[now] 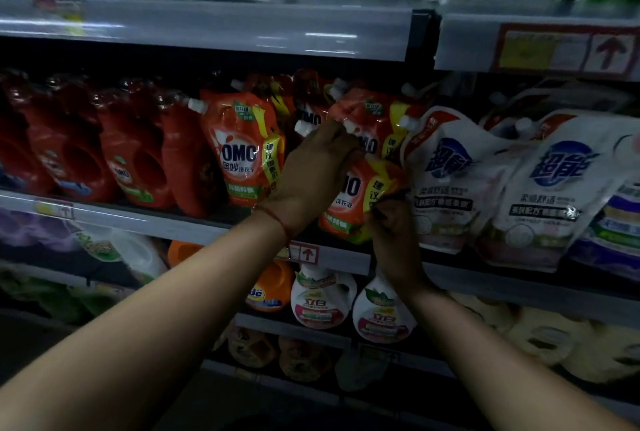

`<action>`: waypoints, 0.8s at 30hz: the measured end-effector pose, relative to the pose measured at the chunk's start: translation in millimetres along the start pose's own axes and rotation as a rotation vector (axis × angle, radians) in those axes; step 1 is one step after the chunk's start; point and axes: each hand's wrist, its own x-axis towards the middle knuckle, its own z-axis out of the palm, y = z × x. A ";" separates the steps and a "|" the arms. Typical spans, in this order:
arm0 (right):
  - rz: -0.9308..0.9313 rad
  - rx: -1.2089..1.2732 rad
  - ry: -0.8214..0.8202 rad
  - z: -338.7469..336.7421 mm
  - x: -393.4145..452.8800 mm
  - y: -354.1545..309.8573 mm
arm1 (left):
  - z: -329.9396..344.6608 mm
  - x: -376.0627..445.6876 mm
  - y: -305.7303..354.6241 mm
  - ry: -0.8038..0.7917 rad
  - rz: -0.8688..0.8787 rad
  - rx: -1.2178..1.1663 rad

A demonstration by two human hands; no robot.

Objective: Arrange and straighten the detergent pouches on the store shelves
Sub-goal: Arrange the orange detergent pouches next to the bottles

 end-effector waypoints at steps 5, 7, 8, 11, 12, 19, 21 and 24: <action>-0.005 -0.037 -0.102 -1.6 4.7 7.6 | -6.0 -17.3 -3.1 0.067 -0.098 -0.100; -0.016 -0.112 -0.150 -0.4 2.1 10.4 | -9.5 -25.1 -3.1 0.101 -0.147 -0.129; -0.039 -0.167 -0.165 0.7 0.9 12.0 | -10.5 -27.5 -3.1 0.118 -0.163 -0.130; -0.142 -0.331 -0.164 4.3 -0.3 17.6 | -12.3 -30.6 -4.4 0.149 -0.194 -0.128; -0.166 -0.378 -0.147 5.6 0.6 19.3 | -12.7 -30.7 -4.8 0.155 -0.200 -0.132; -0.158 -0.536 0.061 -0.9 16.5 25.8 | -14.6 -20.2 -9.7 0.172 -0.212 -0.135; -0.109 -0.538 0.097 -0.9 20.0 25.1 | -16.5 -17.0 -12.5 0.162 -0.215 -0.150; 0.035 -0.455 0.150 6.8 23.9 23.3 | -14.8 -4.0 -12.4 0.145 -0.274 -0.196</action>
